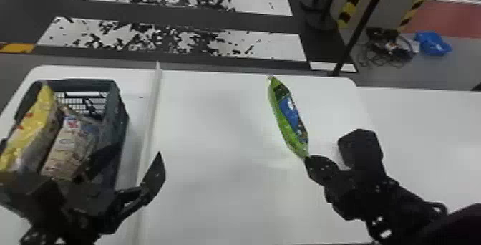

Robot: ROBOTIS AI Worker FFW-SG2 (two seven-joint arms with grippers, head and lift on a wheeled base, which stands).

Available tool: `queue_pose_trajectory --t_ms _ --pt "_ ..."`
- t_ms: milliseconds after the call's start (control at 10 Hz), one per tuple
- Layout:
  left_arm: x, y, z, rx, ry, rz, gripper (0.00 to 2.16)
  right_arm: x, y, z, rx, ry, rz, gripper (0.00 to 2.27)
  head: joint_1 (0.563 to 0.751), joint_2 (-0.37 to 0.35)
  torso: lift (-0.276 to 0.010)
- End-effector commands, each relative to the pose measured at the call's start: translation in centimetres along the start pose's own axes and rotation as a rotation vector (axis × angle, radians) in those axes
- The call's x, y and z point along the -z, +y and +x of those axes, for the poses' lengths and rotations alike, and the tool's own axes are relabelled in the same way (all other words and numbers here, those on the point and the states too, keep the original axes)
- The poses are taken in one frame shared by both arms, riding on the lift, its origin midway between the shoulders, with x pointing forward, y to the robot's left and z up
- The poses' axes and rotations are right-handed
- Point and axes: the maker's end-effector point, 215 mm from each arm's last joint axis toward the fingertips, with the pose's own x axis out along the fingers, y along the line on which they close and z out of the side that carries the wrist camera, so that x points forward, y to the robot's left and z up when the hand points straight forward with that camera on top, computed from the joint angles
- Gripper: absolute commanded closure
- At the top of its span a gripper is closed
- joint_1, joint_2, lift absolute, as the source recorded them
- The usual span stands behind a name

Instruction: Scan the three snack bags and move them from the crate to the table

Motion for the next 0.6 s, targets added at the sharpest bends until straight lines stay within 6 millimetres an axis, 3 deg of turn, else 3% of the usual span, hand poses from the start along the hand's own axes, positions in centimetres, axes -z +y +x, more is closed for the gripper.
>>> queue_pose_trajectory --t_ms 0,200,400,500 --pt "0.2 -0.1 0.1 0.001 0.003 0.003 0.03 -0.8 3.5 -1.6 -0.139 0.01 0.187 2.24 0.695 -0.074 -0.062" --pt "0.6 -0.5 0.4 0.008 -0.001 0.004 0.03 -0.3 7.6 -3.0 -0.254 0.077 0.335 2.24 0.695 -0.026 -0.062" --pt "0.4 -1.0 0.7 0.017 -0.007 0.003 0.03 -0.2 7.9 -2.6 -0.284 0.078 0.442 2.24 0.695 0.02 -0.062" --pt "0.6 -1.2 0.9 0.021 -0.006 0.001 0.03 1.5 6.5 -2.0 -0.242 0.128 0.465 2.24 0.695 0.023 -0.062"
